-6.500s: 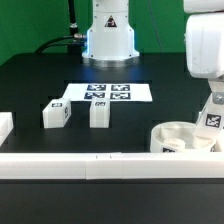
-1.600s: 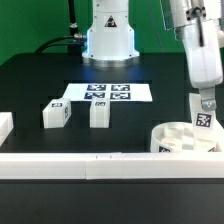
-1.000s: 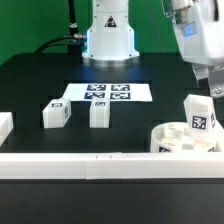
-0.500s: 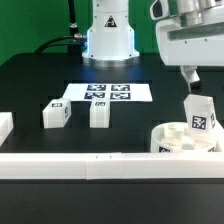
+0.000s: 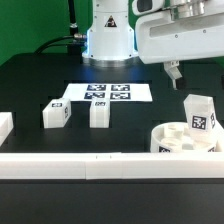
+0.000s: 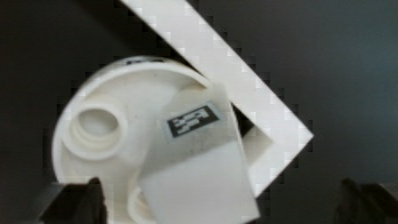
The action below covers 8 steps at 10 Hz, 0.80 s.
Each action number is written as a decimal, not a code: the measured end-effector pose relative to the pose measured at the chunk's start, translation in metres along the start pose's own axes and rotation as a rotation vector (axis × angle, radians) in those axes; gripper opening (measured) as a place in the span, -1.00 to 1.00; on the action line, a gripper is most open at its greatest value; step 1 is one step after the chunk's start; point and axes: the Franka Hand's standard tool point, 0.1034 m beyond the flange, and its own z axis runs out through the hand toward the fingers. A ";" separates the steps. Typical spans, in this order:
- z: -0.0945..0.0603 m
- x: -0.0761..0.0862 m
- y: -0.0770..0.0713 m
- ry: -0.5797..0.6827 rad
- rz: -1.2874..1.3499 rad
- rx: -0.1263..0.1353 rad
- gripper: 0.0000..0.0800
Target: Assemble stool
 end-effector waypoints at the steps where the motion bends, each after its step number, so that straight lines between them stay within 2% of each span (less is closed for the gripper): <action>1: 0.000 0.000 0.001 -0.001 -0.064 -0.001 0.62; 3: 0.001 0.000 0.001 0.001 -0.215 -0.006 0.62; 5: 0.005 -0.006 -0.007 -0.002 -0.577 -0.064 0.62; 8: 0.006 -0.007 -0.007 -0.007 -0.764 -0.070 0.62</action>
Offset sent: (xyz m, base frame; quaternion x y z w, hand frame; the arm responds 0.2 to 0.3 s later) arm 0.0129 0.0076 -0.0034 -0.0557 0.0225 -0.4138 0.9084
